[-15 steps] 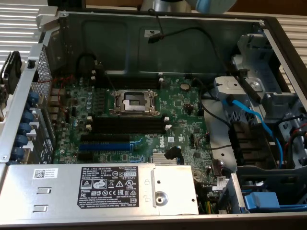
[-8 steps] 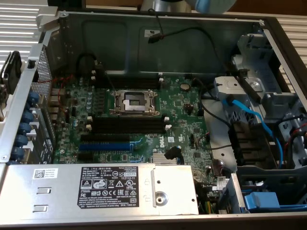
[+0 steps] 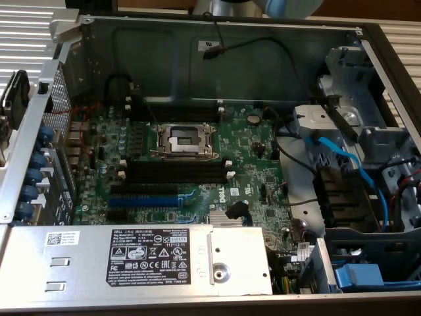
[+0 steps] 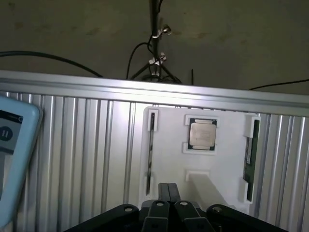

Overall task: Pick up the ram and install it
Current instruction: 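Pick up the ram and move it above insertion slot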

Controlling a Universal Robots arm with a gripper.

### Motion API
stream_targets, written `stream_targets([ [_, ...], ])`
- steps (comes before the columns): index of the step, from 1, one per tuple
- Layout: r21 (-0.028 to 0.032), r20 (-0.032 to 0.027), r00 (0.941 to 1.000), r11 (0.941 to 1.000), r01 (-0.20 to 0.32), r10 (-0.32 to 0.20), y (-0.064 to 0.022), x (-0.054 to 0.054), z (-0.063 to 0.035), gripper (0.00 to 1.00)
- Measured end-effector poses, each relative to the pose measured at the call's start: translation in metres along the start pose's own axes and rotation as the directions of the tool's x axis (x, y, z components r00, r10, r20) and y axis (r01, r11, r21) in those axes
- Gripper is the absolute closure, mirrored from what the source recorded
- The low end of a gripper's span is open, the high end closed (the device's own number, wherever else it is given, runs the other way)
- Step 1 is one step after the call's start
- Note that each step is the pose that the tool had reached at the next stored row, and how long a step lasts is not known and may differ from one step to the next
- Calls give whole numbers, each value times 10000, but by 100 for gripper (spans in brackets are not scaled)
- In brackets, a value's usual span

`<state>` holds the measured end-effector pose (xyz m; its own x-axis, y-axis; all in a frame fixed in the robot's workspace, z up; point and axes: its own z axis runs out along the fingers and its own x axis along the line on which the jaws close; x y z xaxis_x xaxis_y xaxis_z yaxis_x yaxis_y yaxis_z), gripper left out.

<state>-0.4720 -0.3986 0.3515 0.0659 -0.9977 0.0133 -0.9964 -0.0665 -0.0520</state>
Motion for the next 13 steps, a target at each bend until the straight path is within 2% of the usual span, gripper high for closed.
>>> stream_targets([
  [1,64,-11,10000,10000,-1,1,20,-4,7,90],
  [2,93,-12,10000,10000,-1,1,44,-5,19,90],
  [7,123,-14,10000,9999,4,-3,144,-13,103,90],
  [11,149,-16,10000,9999,7,-7,154,-14,175,90],
  [13,149,-15,10000,9999,4,-4,125,-13,213,90],
])
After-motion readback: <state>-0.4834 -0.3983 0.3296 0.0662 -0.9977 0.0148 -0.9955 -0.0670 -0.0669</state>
